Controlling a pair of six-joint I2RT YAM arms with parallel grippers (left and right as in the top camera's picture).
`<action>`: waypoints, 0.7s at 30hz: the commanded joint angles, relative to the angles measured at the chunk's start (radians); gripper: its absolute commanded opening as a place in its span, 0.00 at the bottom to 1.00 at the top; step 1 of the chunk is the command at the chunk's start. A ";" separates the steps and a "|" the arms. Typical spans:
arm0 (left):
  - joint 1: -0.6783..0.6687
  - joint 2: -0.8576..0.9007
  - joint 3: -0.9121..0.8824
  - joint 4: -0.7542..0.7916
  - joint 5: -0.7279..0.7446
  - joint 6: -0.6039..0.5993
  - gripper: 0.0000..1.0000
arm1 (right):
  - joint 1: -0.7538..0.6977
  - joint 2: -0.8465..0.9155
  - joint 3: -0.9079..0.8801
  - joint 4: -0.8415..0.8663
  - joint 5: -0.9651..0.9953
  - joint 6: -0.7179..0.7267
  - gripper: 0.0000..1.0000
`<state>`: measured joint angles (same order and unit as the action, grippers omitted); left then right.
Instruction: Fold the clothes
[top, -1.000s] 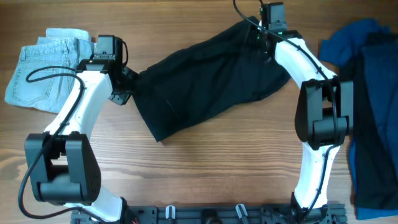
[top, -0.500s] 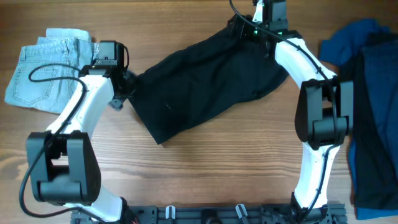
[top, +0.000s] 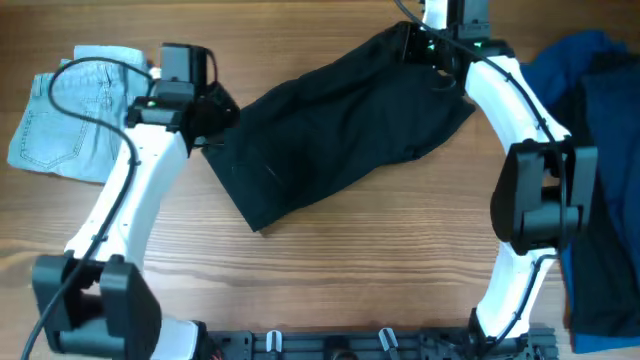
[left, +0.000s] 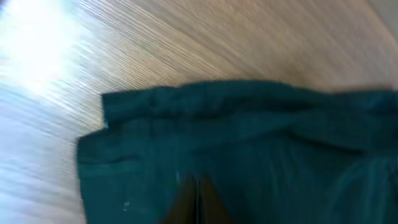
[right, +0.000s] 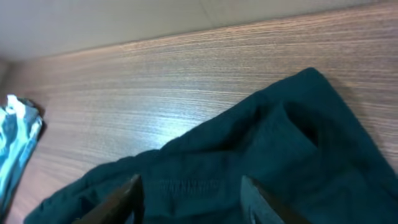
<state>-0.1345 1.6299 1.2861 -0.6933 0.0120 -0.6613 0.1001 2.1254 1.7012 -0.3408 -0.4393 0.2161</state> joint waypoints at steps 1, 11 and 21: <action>-0.056 0.098 0.004 0.034 0.017 0.040 0.04 | 0.003 -0.047 0.010 -0.058 0.021 -0.043 0.07; -0.090 0.234 0.004 0.138 0.017 0.063 0.04 | 0.075 0.034 -0.008 -0.233 0.175 -0.048 0.04; -0.090 0.234 0.004 0.137 0.017 0.063 0.04 | 0.111 0.124 -0.006 -0.153 0.224 0.031 0.04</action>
<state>-0.2226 1.8610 1.2858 -0.5575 0.0277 -0.6212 0.2024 2.2463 1.6989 -0.4854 -0.2382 0.2340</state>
